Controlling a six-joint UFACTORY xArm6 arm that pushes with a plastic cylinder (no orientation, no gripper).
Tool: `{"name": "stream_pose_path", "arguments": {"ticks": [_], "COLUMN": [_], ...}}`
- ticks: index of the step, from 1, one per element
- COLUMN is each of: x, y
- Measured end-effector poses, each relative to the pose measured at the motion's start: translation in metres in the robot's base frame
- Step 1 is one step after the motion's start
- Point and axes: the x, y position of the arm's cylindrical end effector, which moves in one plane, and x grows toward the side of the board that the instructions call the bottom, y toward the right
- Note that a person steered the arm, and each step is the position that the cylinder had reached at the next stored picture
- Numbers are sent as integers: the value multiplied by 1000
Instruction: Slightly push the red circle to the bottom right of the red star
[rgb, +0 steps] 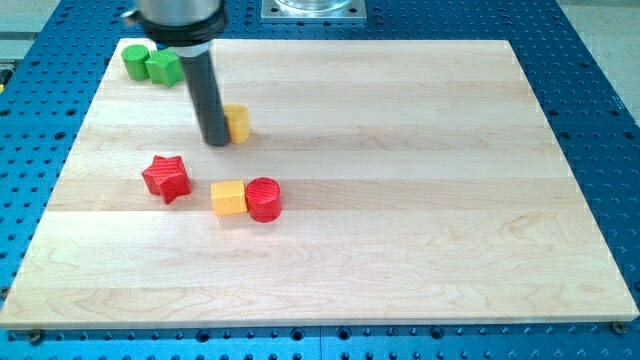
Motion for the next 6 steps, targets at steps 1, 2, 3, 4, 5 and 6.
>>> {"name": "stream_pose_path", "arguments": {"ticks": [1,2,3,4,5,6], "x": [15,49,102,158,155,193], "y": [34,86,120,-35,-67,-88]}}
